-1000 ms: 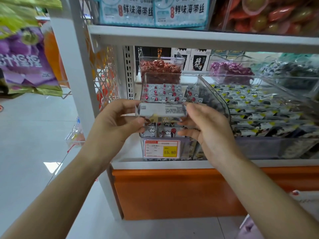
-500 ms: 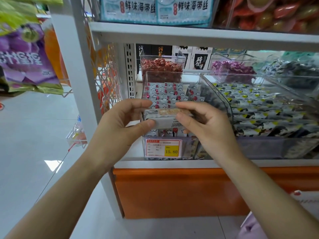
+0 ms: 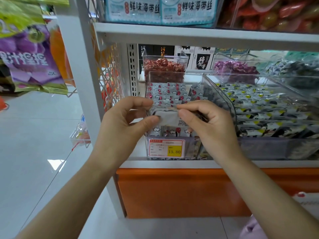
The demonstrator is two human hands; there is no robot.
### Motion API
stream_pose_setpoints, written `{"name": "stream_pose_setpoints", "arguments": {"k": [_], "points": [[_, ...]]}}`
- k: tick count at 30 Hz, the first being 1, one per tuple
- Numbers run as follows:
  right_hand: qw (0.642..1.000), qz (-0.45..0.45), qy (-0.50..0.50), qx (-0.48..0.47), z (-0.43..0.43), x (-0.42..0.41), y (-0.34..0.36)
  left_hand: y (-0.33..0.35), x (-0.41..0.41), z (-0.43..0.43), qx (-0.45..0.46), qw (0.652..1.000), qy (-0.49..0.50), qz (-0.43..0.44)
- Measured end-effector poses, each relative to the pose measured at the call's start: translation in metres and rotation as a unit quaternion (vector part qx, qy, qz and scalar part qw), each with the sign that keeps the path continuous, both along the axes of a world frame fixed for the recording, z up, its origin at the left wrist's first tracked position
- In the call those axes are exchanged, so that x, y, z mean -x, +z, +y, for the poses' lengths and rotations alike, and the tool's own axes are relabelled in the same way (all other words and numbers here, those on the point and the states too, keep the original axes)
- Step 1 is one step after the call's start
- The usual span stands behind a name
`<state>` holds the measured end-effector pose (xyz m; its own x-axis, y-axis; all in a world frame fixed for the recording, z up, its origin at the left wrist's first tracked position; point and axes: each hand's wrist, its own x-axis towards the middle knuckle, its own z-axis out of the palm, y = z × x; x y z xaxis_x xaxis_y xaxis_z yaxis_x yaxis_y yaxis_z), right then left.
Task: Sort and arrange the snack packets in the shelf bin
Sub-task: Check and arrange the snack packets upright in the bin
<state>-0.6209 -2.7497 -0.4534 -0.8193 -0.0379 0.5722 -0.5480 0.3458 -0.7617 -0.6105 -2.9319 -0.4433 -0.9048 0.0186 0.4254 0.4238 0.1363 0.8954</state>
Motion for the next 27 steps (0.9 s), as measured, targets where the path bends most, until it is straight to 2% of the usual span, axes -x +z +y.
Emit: {"name": "stream_pose_setpoints", "arguments": {"k": [6, 15, 20, 23, 27], "points": [[0.999, -0.005, -0.012, 0.034, -0.005, 0.0, -0.002, -0.001, -0.001, -0.001, -0.054, 0.998, -0.007, -0.035], [0.999, 0.03, -0.012, -0.02, -0.01, -0.002, -0.001, -0.001, -0.002, -0.003, -0.047, 0.998, 0.014, -0.033], [0.996, 0.074, -0.031, -0.05, -0.013, 0.002, -0.003, -0.002, -0.003, -0.001, 0.015, 0.999, 0.006, -0.03], [0.992, 0.094, -0.047, -0.07, -0.017, 0.001, -0.002, -0.002, -0.005, -0.001, 0.065, 0.997, 0.034, -0.012], [0.992, 0.097, -0.034, -0.075, -0.023, 0.001, -0.001, 0.003, -0.004, -0.007, 0.052, 0.996, 0.061, -0.023]]}}
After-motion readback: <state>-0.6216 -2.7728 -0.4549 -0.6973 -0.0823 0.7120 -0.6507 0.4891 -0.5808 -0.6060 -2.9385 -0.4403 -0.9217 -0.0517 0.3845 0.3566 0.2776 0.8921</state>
